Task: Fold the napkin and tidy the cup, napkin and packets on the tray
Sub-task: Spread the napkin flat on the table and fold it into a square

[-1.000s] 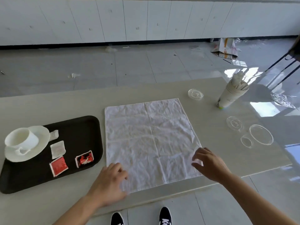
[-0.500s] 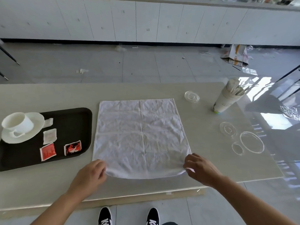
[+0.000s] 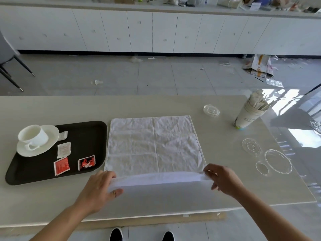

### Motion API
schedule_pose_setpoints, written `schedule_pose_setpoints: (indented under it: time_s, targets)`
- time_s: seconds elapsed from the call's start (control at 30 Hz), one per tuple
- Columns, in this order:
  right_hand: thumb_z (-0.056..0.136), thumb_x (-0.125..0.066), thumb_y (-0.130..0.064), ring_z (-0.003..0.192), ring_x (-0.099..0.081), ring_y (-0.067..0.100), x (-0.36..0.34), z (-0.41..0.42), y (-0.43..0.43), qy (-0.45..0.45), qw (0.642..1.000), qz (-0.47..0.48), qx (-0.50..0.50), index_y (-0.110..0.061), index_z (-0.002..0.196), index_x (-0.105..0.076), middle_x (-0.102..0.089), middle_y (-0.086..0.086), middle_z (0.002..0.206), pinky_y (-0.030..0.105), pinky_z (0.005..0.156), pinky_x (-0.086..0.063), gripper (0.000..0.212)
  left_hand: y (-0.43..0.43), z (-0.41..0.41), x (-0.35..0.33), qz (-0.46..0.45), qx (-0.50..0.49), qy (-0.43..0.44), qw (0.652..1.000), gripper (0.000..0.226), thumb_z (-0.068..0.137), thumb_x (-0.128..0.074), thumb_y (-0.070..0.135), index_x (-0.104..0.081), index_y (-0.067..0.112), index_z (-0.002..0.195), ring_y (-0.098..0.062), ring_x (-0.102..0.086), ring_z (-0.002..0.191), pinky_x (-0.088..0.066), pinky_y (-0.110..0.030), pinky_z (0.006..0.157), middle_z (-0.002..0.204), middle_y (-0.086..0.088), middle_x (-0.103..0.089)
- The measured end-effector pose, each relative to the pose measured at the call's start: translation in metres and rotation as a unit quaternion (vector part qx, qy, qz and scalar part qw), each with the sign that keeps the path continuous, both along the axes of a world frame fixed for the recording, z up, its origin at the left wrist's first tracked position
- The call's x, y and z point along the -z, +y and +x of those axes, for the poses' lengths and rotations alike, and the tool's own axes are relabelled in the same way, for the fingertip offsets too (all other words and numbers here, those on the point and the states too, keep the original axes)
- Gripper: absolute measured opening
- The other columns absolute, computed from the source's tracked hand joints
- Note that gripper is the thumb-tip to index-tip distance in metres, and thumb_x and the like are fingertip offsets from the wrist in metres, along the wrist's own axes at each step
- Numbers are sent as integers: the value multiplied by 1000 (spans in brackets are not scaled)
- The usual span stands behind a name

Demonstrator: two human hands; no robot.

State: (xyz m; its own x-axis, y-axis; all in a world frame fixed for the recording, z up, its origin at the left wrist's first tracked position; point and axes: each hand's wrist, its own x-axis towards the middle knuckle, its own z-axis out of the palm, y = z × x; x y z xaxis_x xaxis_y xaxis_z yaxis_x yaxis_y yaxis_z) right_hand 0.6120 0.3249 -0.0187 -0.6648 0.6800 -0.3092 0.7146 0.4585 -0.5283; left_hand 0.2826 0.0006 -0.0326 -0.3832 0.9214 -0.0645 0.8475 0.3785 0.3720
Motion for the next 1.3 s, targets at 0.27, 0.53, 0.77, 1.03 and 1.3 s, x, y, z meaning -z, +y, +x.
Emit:
schedule_pose_setpoints:
  time_s: [0.27, 0.53, 0.77, 1.03, 1.3]
  targets:
    - [73, -83, -16, 62, -72, 15, -22, -13, 14, 59, 996, -42, 42, -31, 89, -72, -74, -4, 72, 27, 59, -57, 25, 21, -25, -13, 89, -170, -191, 963, 16, 86, -71, 16, -68, 30, 80, -1, -63, 81, -42, -15, 70, 80, 12, -69]
    - [91, -66, -22, 49, -45, 5, -44, -54, 24, 79, 987, 35, 136, -17, 70, -66, -52, -6, 53, 24, 52, -38, 21, 59, -59, -23, 187, -304, -320, 878, 20, 85, -73, 24, -72, 12, 101, -20, -64, 90, -46, -28, 72, 90, 2, -69]
    - [89, -66, -23, 62, -56, 13, -53, -94, 63, 72, 985, 57, 143, -25, 70, -64, -62, -8, 65, 29, 58, -42, 19, 98, -80, -32, 221, -342, -339, 848, 7, 84, -74, 24, -69, 26, 88, -5, -61, 79, -45, -22, 63, 82, 11, -68]
    - [89, -67, -24, 60, -56, 9, -41, -142, 121, 92, 986, 33, 132, -22, 73, -68, -65, -6, 64, 26, 57, -41, 16, 142, -114, -25, 191, -379, -286, 859, 12, 86, -70, 26, -68, 20, 75, -16, -61, 67, -46, -27, 55, 69, 0, -66]
    - [92, -65, -20, 60, -55, 19, -6, -186, 169, 80, 988, -4, 131, -12, 77, -69, -66, 7, 69, 31, 59, -41, 17, 192, -136, -16, 151, -402, -262, 864, 23, 81, -68, 24, -61, 26, 60, -15, -61, 66, -50, -32, 62, 67, 2, -67]
